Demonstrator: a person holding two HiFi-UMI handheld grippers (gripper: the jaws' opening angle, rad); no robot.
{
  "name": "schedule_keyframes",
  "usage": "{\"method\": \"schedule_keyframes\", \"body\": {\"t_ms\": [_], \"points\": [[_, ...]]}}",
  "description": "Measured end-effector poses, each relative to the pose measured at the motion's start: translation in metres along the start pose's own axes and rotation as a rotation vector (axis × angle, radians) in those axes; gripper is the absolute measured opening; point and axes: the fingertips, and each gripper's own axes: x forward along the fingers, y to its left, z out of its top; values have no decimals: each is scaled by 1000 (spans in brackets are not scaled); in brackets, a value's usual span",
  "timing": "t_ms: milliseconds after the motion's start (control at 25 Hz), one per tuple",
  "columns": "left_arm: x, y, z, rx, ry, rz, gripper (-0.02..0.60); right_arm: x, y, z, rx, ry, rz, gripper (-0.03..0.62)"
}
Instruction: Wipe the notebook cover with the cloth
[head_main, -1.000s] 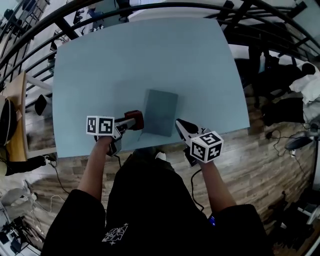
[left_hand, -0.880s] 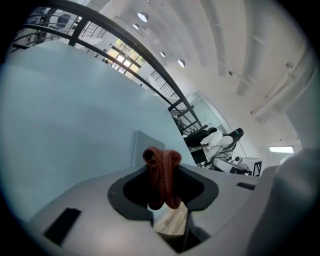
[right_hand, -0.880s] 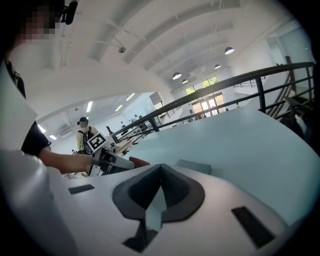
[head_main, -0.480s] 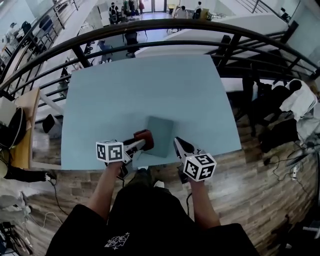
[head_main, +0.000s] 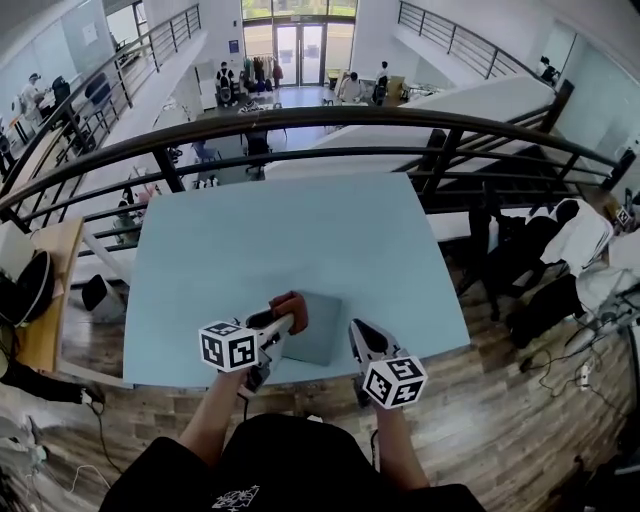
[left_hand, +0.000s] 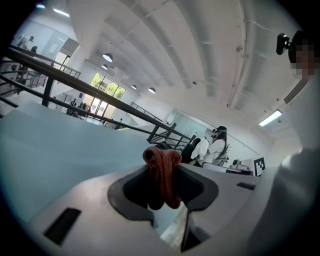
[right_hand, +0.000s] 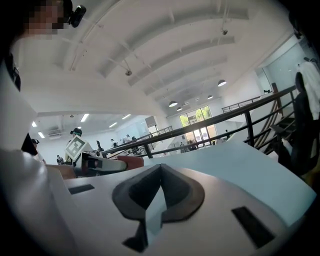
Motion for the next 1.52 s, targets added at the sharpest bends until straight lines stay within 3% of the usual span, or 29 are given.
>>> {"method": "schedule_keyframes", "body": {"t_ms": [280,720,1120,1520], "points": [[-24,-10,36,170,-39,-13,132,-6,24,30,-36,-77,-79,3],[-69,-30,94,367,-202,-21,132,-20,62,62,-68,-178,-148,3],[-89,-39,96,419,-268,-19,132,-43,72,51,-77,-210,-215,3],[-98,-43,99,449,-286,-9,132,-46,83,54,-91,-209,-210,3]]}}
